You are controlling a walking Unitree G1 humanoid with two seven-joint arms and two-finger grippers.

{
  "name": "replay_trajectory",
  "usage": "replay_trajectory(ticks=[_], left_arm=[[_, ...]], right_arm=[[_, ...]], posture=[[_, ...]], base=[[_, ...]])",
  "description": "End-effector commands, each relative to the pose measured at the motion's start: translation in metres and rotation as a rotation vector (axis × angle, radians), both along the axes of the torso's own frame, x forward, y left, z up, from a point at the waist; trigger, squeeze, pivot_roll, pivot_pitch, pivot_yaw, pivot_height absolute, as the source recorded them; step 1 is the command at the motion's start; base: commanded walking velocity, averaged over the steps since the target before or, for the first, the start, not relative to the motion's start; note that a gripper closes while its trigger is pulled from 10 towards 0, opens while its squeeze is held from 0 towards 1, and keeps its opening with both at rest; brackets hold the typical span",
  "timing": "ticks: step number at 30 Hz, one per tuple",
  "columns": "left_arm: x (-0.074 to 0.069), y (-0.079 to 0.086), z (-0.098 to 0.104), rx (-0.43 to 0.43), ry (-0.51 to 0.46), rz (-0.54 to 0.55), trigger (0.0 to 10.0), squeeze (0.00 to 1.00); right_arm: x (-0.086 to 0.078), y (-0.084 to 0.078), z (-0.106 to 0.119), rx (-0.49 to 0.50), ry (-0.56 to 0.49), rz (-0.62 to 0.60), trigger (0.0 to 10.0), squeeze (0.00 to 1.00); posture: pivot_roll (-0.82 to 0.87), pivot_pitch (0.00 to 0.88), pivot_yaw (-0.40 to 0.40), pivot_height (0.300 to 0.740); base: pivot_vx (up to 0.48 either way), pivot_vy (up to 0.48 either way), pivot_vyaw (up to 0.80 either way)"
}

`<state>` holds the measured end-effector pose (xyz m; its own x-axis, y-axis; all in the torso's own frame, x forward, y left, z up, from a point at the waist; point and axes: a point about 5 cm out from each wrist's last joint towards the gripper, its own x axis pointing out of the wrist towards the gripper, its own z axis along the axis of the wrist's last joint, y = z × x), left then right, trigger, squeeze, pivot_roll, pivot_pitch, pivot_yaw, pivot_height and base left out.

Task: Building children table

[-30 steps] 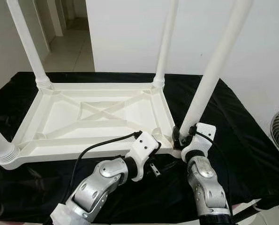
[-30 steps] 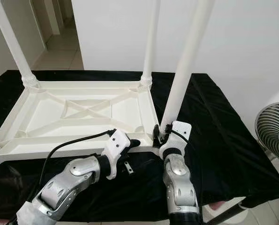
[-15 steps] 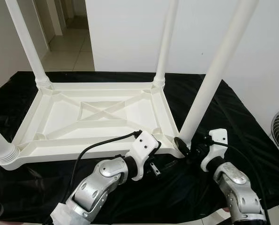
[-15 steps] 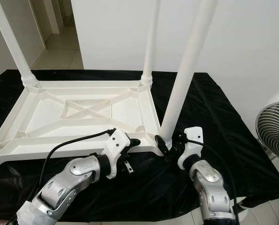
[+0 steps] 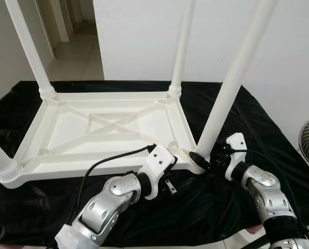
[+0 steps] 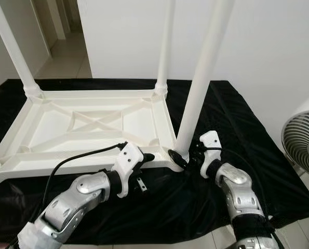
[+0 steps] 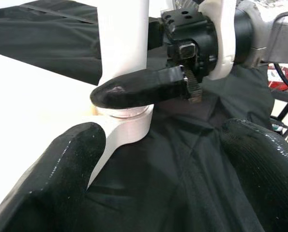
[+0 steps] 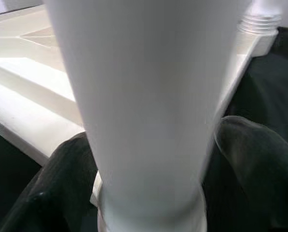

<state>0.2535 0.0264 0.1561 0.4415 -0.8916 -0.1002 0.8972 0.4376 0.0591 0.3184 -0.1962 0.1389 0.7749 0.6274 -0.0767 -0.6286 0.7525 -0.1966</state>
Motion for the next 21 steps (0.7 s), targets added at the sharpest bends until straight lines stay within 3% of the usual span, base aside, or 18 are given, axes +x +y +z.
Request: replay_trajectory(ticks=[1, 4, 5, 6, 7, 21], left_arm=[[-0.001, -0.001, 0.0, 0.017, -0.003, -0.04, 10.0, 0.0], [-0.001, 0.0, 0.001, 0.017, -0.006, -0.037, 10.0, 0.0], [-0.001, 0.0, 0.001, 0.018, -0.007, -0.035, 10.0, 0.0], [-0.001, 0.0, 0.001, 0.018, -0.007, -0.035, 10.0, 0.0], [-0.001, 0.0, 0.001, 0.017, -0.007, -0.033, 10.0, 0.0], [-0.001, 0.0, 0.002, 0.005, -0.001, -0.018, 10.0, 0.0]], right_arm=[[0.002, 0.006, -0.005, -0.018, 0.019, 0.036, 10.0, 0.0], [0.008, 0.015, -0.009, -0.032, 0.031, 0.09, 10.0, 0.0], [0.009, 0.016, -0.011, -0.036, 0.032, 0.103, 4.6, 0.0], [0.009, 0.016, -0.011, -0.036, 0.032, 0.103, 4.6, 0.0], [0.01, 0.018, -0.015, -0.043, 0.045, 0.131, 0.0, 0.0], [0.004, 0.002, -0.021, -0.015, 0.077, 0.101, 0.0, 0.0]], posture=[[-0.02, 0.0, -0.013, 0.74], [-0.02, 0.0, -0.014, 0.74], [-0.01, 0.0, -0.014, 0.74], [-0.01, 0.0, -0.014, 0.74], [-0.01, 0.0, -0.016, 0.74], [-0.02, 0.018, -0.025, 0.74]], base=[[0.0, 0.0, 0.0], [0.0, 0.0, 0.0], [0.0, 0.0, 0.0], [0.0, 0.0, 0.0], [0.0, 0.0, 0.0], [0.0, 0.0, 0.0]])
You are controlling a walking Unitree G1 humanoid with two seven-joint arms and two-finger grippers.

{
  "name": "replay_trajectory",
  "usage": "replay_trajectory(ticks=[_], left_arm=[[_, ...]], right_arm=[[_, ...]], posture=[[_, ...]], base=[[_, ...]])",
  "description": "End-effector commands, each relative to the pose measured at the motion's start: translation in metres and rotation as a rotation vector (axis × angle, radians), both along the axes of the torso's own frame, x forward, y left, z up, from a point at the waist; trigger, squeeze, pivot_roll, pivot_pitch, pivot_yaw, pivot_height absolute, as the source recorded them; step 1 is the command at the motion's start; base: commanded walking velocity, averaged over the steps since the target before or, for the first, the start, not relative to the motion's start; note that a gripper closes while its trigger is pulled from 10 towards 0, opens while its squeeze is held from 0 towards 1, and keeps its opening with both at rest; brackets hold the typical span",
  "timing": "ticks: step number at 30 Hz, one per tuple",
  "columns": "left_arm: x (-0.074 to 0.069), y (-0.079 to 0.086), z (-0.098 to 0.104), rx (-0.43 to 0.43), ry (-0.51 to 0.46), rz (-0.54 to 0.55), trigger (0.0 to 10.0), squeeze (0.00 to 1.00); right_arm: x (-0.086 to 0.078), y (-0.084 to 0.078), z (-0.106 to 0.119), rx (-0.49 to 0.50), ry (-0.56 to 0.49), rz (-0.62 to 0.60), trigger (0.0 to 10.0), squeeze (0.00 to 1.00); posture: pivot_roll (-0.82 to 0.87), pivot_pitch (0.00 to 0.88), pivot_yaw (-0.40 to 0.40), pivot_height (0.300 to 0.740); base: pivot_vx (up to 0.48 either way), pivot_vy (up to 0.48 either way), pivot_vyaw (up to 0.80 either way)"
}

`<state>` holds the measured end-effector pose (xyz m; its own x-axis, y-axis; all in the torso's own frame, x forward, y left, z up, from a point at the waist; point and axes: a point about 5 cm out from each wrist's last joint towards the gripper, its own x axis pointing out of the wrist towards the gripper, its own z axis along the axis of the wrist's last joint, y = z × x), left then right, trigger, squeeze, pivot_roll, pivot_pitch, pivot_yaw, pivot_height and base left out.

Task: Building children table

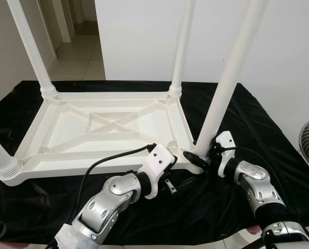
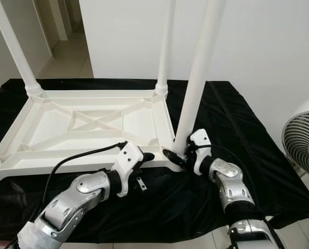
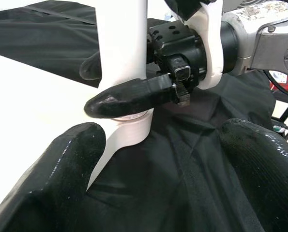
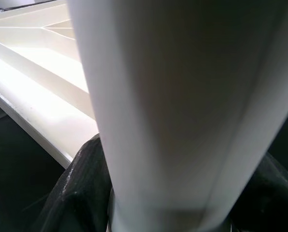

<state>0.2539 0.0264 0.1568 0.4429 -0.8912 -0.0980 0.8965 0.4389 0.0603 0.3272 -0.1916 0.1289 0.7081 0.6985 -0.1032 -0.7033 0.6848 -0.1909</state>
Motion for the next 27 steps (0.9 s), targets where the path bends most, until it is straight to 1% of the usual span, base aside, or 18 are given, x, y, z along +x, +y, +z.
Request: replay_trajectory(ticks=[1, 2, 3, 4, 5, 7, 11, 12, 13, 14, 16, 17, 18, 20, 21, 23, 26, 27], left_arm=[[-0.001, 0.0, 0.001, 0.007, 0.001, -0.02, 10.0, 0.0], [-0.001, -0.001, 0.001, 0.005, 0.001, -0.02, 10.0, 0.0], [-0.001, -0.001, 0.001, 0.005, 0.001, -0.02, 10.0, 0.0], [0.0, -0.001, 0.001, 0.004, 0.001, -0.021, 10.0, 0.0], [-0.001, -0.002, 0.001, 0.002, 0.003, -0.023, 10.0, 0.0], [-0.001, -0.002, 0.001, 0.002, 0.003, -0.023, 10.0, 0.0], [-0.002, -0.003, 0.0, -0.001, 0.009, -0.033, 10.0, 0.0], [-0.002, -0.003, 0.0, -0.001, 0.009, -0.033, 10.0, 0.0], [-0.002, -0.004, 0.0, -0.001, 0.009, -0.038, 10.0, 0.0], [-0.002, -0.004, 0.0, -0.001, 0.009, -0.038, 10.0, 0.0], [-0.002, -0.005, 0.0, -0.001, 0.009, -0.043, 10.0, 0.0], [-0.002, -0.005, 0.0, -0.001, 0.009, -0.045, 10.0, 0.0], [-0.002, -0.005, 0.0, -0.001, 0.009, -0.045, 10.0, 0.0], [-0.002, -0.006, 0.0, -0.002, 0.008, -0.049, 10.0, 0.0], [-0.002, -0.006, 0.0, -0.002, 0.008, -0.049, 10.0, 0.0], [-0.002, -0.008, 0.0, -0.004, 0.009, -0.055, 10.0, 0.0], [-0.002, -0.008, 0.0, -0.005, 0.01, -0.057, 10.0, 0.0], [-0.003, -0.009, 0.0, -0.006, 0.011, -0.06, 10.0, 0.0]], right_arm=[[-0.005, -0.003, -0.011, -0.004, 0.053, 0.003, 0.0, 0.0], [-0.006, -0.005, -0.011, 0.011, 0.052, -0.026, 10.0, 0.0], [-0.006, -0.005, -0.011, 0.011, 0.052, -0.026, 10.0, 0.0], [-0.008, -0.007, -0.011, 0.014, 0.048, -0.084, 10.0, 0.0], [-0.009, -0.011, -0.012, 0.011, 0.035, -0.194, 10.0, 0.0], [-0.009, -0.011, -0.012, 0.011, 0.035, -0.194, 10.0, 0.0], [-0.016, -0.005, -0.008, 0.071, -0.002, -0.371, 10.0, 0.0], [-0.016, -0.005, -0.008, 0.071, -0.002, -0.371, 10.0, 0.0], [-0.02, -0.001, -0.007, 0.102, 0.0, -0.476, 10.0, 0.0], [-0.02, -0.001, -0.007, 0.102, 0.0, -0.476, 10.0, 0.0], [-0.022, -0.001, -0.008, 0.122, 0.011, -0.634, 10.0, 0.0], [-0.023, -0.001, -0.008, 0.127, 0.016, -0.686, 10.0, 0.0], [-0.023, -0.001, -0.008, 0.127, 0.016, -0.686, 10.0, 0.0], [-0.03, 0.004, -0.011, 0.117, 0.015, -0.872, 10.0, 0.0], [-0.03, 0.004, -0.011, 0.117, 0.015, -0.872, 10.0, 0.0], [-0.041, 0.006, -0.014, 0.099, 0.029, -1.093, 10.0, 0.0], [-0.044, 0.006, -0.014, 0.092, 0.038, -1.144, 10.0, 0.0], [-0.047, 0.012, -0.014, 0.126, 0.062, -1.172, 10.0, 0.0]], posture=[[-0.02, 0.018, -0.025, 0.74], [-0.03, 0.023, -0.027, 0.74], [-0.03, 0.023, -0.027, 0.74], [-0.04, 0.027, -0.027, 0.74], [-0.04, 0.03, -0.027, 0.74], [-0.04, 0.03, -0.027, 0.74], [-0.06, 0.033, -0.019, 0.74], [-0.06, 0.033, -0.019, 0.74], [-0.06, 0.033, -0.018, 0.74], [-0.06, 0.033, -0.018, 0.74], [-0.06, 0.034, -0.017, 0.74], [-0.06, 0.034, -0.017, 0.74], [-0.06, 0.034, -0.017, 0.74], [-0.07, 0.036, -0.016, 0.74], [-0.07, 0.036, -0.016, 0.74], [-0.07, 0.036, -0.016, 0.74], [-0.07, 0.036, -0.016, 0.74], [-0.07, 0.036, -0.016, 0.74]], base=[[0.0, 0.0, 0.0], [0.0, 0.0, 0.0], [0.0, 0.0, 0.0], [0.0, 0.0, 0.0], [0.0, 0.0, 0.0], [0.0, 0.0, 0.0], [0.0, 0.0, 0.0], [0.0, 0.0, 0.0], [0.0, 0.0, 0.0], [0.0, 0.0, 0.0], [0.0, 0.0, 0.0], [0.0, 0.0, 0.0], [0.0, 0.0, 0.0], [0.0, 0.0, 0.0], [0.0, 0.0, 0.0], [0.0, 0.0, 0.0], [0.0, 0.0, 0.0], [0.0, 0.0, 0.0]])
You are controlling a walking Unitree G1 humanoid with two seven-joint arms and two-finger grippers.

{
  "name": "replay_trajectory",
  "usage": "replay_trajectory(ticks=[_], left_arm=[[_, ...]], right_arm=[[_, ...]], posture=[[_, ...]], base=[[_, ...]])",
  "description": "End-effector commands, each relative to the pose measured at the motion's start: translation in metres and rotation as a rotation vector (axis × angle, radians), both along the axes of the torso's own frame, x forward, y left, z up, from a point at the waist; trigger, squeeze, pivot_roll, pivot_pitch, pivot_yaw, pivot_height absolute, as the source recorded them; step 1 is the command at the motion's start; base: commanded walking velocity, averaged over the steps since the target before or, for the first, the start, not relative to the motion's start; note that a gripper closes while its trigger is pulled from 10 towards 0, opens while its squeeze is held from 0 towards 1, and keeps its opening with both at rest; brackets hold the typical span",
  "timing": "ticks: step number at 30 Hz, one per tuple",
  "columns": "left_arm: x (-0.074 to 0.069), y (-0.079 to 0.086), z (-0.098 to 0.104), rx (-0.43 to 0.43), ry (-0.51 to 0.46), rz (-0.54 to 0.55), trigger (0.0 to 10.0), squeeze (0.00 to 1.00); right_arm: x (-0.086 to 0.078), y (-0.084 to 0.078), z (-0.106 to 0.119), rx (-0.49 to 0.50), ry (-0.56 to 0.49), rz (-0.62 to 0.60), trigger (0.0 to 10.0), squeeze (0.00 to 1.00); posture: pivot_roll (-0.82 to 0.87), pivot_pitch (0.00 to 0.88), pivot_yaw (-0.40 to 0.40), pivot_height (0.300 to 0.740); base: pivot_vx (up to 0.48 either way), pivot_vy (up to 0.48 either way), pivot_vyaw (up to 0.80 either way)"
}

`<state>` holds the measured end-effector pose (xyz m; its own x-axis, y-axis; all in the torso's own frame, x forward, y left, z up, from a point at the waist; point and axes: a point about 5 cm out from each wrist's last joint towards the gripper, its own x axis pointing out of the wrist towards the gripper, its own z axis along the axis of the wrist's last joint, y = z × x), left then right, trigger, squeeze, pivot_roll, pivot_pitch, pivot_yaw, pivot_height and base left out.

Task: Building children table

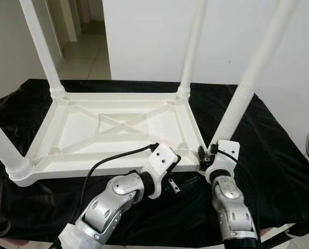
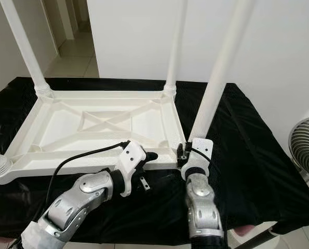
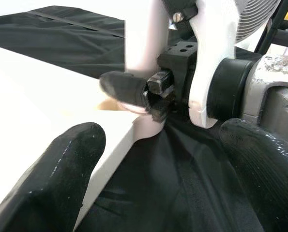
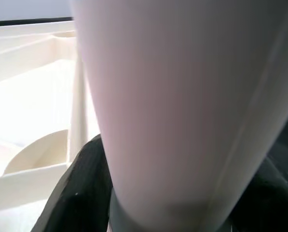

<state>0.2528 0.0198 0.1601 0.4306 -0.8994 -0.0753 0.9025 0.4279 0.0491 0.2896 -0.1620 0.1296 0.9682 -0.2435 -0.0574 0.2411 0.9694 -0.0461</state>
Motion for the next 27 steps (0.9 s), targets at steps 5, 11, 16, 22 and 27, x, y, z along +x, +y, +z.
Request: replay_trajectory(ticks=[5, 11, 16, 22, 27], left_arm=[[-0.004, -0.004, -0.004, 0.015, 0.016, -0.052, 10.0, 0.0], [-0.003, -0.004, -0.003, 0.011, 0.015, -0.047, 10.0, 0.0], [-0.004, -0.005, -0.004, 0.012, 0.013, -0.047, 10.0, 0.0], [-0.004, -0.004, -0.004, 0.012, 0.013, -0.045, 10.0, 0.0], [-0.004, -0.002, -0.003, 0.016, 0.01, -0.042, 10.0, 0.0]], right_arm=[[-0.013, -0.003, -0.01, 0.083, 0.077, -0.104, 10.0, 0.0], [-0.008, -0.001, 0.004, 0.093, -0.001, -0.039, 10.0, 1.0], [-0.003, -0.006, 0.014, 0.112, -0.071, 0.131, 10.0, 1.0], [-0.003, -0.014, 0.024, 0.051, -0.125, 0.288, 10.0, 0.95], [-0.008, -0.027, 0.027, -0.031, -0.107, 0.513, 10.0, 0.0]], posture=[[-0.08, 0.042, -0.017, 0.74], [-0.08, 0.04, -0.019, 0.74], [-0.07, 0.03, -0.026, 0.74], [-0.07, 0.026, -0.028, 0.74], [-0.06, 0.023, -0.028, 0.74]], base=[[0.0, 0.0, 0.0], [0.0, 0.0, 0.0], [0.0, 0.0, 0.0], [0.0, 0.0, 0.0], [0.0, 0.0, 0.0]])
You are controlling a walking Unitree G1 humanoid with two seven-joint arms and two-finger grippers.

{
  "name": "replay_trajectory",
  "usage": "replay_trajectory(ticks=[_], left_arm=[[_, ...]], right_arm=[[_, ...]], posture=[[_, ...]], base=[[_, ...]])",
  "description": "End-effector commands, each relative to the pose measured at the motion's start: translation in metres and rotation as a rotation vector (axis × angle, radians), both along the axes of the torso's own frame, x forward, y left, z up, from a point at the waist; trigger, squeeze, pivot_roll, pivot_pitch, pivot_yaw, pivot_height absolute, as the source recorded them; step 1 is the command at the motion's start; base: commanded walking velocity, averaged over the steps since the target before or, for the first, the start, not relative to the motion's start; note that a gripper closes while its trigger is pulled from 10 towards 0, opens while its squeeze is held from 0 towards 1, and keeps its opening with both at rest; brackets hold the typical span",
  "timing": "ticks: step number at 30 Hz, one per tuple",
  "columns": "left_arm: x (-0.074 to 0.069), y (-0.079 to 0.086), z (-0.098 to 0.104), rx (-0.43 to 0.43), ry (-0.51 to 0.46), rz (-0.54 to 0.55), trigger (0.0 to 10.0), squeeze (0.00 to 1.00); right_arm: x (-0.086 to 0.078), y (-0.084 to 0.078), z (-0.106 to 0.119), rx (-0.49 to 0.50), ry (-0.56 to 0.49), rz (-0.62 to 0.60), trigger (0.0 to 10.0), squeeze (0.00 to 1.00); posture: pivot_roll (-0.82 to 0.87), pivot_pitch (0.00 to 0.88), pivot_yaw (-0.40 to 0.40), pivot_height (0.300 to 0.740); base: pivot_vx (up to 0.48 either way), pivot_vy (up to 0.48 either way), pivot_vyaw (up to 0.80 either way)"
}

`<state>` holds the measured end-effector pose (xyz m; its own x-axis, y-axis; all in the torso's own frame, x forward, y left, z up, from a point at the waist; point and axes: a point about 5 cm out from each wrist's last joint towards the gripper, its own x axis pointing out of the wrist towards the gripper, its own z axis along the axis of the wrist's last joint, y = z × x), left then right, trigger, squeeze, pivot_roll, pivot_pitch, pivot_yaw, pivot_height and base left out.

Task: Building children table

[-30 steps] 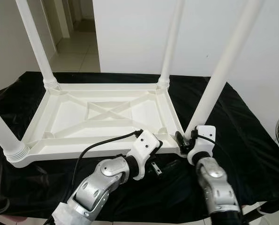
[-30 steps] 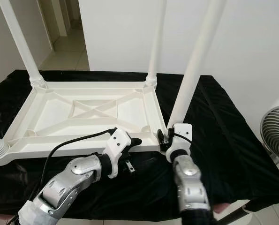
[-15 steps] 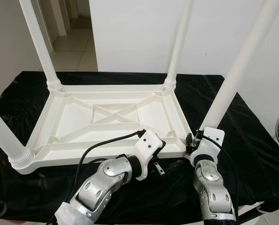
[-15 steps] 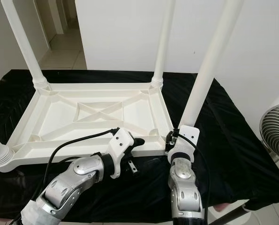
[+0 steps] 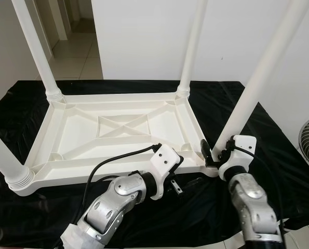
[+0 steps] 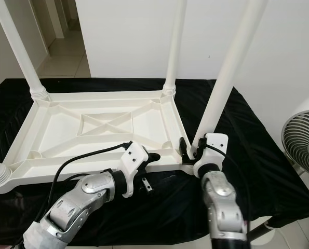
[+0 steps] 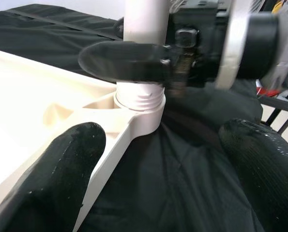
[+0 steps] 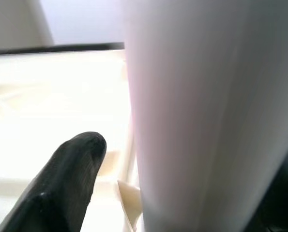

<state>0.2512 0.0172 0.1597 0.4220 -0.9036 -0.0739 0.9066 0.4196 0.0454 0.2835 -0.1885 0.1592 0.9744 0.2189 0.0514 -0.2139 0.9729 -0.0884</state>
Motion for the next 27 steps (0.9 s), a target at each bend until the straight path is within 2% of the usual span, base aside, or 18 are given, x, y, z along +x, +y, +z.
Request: replay_trajectory(ticks=[1, 6, 9, 15, 17, 19, 20, 21, 22, 24, 25, 27], left_arm=[[-0.002, 0.0, -0.003, 0.019, 0.007, -0.033, 10.0, 0.0], [-0.002, 0.001, -0.003, 0.022, 0.006, -0.035, 10.0, 0.0], [-0.002, 0.001, -0.003, 0.025, 0.004, -0.037, 10.0, 0.0], [-0.002, 0.003, -0.003, 0.028, 0.003, -0.036, 10.0, 0.0], [-0.001, 0.004, -0.002, 0.031, 0.002, -0.036, 10.0, 0.0], [-0.001, 0.004, -0.002, 0.031, 0.002, -0.036, 10.0, 0.0], [-0.001, 0.004, -0.002, 0.032, 0.002, -0.036, 10.0, 0.0], [-0.001, 0.004, -0.002, 0.032, 0.001, -0.036, 10.0, 0.0], [0.0, 0.005, -0.001, 0.032, 0.0, -0.035, 10.0, 0.0], [0.0, 0.005, -0.001, 0.032, 0.0, -0.034, 10.0, 0.0], [0.0, 0.005, -0.001, 0.033, 0.001, -0.034, 10.0, 0.0], [0.0, 0.005, -0.001, 0.033, 0.002, -0.034, 10.0, 0.0]], right_arm=[[-0.002, -0.006, -0.003, -0.003, 0.01, 0.089, 10.0, 0.0], [-0.001, -0.016, -0.003, -0.033, 0.017, 0.191, 10.0, 0.0], [0.002, -0.027, -0.007, -0.094, 0.049, 0.292, 10.0, 0.0], [0.003, -0.03, -0.012, -0.123, 0.08, 0.37, 10.0, 0.0], [0.004, -0.033, -0.017, -0.162, 0.103, 0.452, 10.0, 0.0], [0.004, -0.033, -0.017, -0.162, 0.103, 0.452, 10.0, 0.0], [0.006, -0.033, -0.02, -0.172, 0.107, 0.472, 9.0, 0.0], [0.008, -0.033, -0.022, -0.177, 0.109, 0.489, 9.0, 0.0], [0.011, -0.032, -0.023, -0.188, 0.11, 0.503, 6.6, 0.0], [0.013, -0.031, -0.024, -0.195, 0.11, 0.514, 6.6, 0.0], [0.017, -0.029, -0.024, -0.203, 0.105, 0.523, 1.6, 0.0], [0.02, -0.028, -0.024, -0.209, 0.102, 0.528, 1.6, 0.0]], posture=[[-0.06, 0.023, -0.028, 0.74], [-0.06, 0.015, -0.022, 0.74], [-0.06, 0.009, -0.017, 0.74], [-0.05, 0.008, -0.008, 0.74], [-0.04, 0.009, -0.004, 0.74], [-0.04, 0.009, -0.004, 0.74], [-0.04, 0.011, 0.0, 0.74], [-0.04, 0.011, 0.0, 0.74], [-0.04, 0.016, 0.008, 0.74], [-0.04, 0.016, 0.008, 0.74], [-0.03, 0.017, 0.009, 0.74], [-0.03, 0.017, 0.009, 0.74]], base=[[0.0, 0.0, 0.0], [0.0, 0.0, 0.0], [0.0, 0.0, 0.0], [0.0, 0.0, 0.0], [0.0, 0.0, 0.0], [0.0, 0.0, 0.0], [0.0, 0.0, 0.0], [0.0, 0.0, 0.0], [0.0, 0.0, 0.0], [0.0, 0.0, 0.0], [0.0, 0.0, 0.0], [0.0, 0.0, 0.0]])
